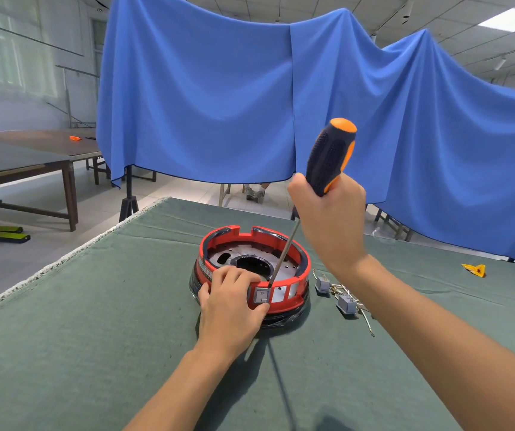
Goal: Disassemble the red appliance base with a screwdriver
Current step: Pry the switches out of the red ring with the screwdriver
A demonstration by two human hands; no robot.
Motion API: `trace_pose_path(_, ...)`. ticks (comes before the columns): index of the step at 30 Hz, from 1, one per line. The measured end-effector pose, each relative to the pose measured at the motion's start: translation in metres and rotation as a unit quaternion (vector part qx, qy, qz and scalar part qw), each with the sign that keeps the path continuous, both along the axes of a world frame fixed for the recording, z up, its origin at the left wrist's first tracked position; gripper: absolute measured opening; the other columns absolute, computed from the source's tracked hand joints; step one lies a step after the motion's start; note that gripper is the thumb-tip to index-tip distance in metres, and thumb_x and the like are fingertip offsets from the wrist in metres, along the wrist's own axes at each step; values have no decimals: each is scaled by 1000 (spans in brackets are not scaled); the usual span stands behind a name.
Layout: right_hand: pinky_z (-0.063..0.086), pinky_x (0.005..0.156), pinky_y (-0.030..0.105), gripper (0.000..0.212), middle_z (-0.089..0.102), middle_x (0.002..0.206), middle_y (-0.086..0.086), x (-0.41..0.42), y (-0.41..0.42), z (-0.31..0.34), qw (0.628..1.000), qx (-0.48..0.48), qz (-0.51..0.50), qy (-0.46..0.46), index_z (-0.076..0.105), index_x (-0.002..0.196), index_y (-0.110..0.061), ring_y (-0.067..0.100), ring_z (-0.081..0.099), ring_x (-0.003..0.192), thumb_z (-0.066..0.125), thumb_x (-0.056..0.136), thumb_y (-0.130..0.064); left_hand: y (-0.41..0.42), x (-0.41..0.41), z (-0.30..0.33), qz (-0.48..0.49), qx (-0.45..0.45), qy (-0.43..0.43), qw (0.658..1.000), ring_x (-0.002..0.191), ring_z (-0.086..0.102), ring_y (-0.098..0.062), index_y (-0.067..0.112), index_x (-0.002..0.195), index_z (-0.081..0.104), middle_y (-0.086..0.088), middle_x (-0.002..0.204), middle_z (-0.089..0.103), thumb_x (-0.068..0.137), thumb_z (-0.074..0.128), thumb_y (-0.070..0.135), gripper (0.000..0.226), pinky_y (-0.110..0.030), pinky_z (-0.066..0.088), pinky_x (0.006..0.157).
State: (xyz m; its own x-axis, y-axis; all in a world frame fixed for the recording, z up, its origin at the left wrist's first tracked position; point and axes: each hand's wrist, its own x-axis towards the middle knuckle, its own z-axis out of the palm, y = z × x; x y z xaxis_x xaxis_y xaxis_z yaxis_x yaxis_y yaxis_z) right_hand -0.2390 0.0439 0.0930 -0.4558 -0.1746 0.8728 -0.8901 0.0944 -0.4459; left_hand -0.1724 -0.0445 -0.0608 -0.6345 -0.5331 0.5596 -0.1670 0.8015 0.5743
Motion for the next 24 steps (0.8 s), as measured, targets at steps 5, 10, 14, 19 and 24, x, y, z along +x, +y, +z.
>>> trace_pose_path(5, 41, 51, 39, 28, 53, 64, 29, -13, -19, 14, 997, 43, -16, -67, 28, 54, -13, 33, 41, 55, 47, 70, -28, 0, 1, 1, 1, 0, 0, 1000, 120, 33, -5, 31, 107, 60, 19, 110, 53, 74, 73, 35, 35, -48, 30, 104)
trace_pose_path(10, 37, 52, 30, 36, 52, 58, 15, -39, -36, 18, 991, 83, -33, -103, 33, 55, -13, 33, 53, 59, 54, 81, -25, 0, 2, 1, 0, -1, -1, 1000, 121, 32, -5, 31, 107, 60, 19, 111, 53, 74, 73, 35, 36, -50, 31, 104)
trace_pose_path(14, 35, 51, 27, 38, 42, 52, 2, -54, -46, 19, 983, 93, -36, -152, 33, 53, -16, 35, 67, 74, 56, 80, -30, -1, 2, -1, -3, -6, -3, 1000, 121, 32, -4, 32, 108, 60, 21, 111, 52, 73, 74, 35, 38, -50, 30, 104)
trace_pose_path(19, 39, 55, 30, 29, 55, 64, 5, -61, -61, 22, 970, 158, -44, -181, 39, 62, -16, 28, 61, 69, 54, 80, -33, -1, 0, -1, -2, -9, -2, 1000, 121, 32, -5, 33, 110, 60, 20, 113, 52, 74, 74, 37, 39, -43, 28, 104)
trace_pose_path(24, 42, 57, 31, 31, 52, 62, 4, -58, -51, 22, 972, 145, -37, -182, 39, 60, -16, 32, 69, 80, 55, 80, -34, -1, 0, -1, -2, -7, -2, 1000, 120, 32, -5, 34, 109, 59, 21, 111, 52, 73, 73, 37, 38, -43, 28, 104)
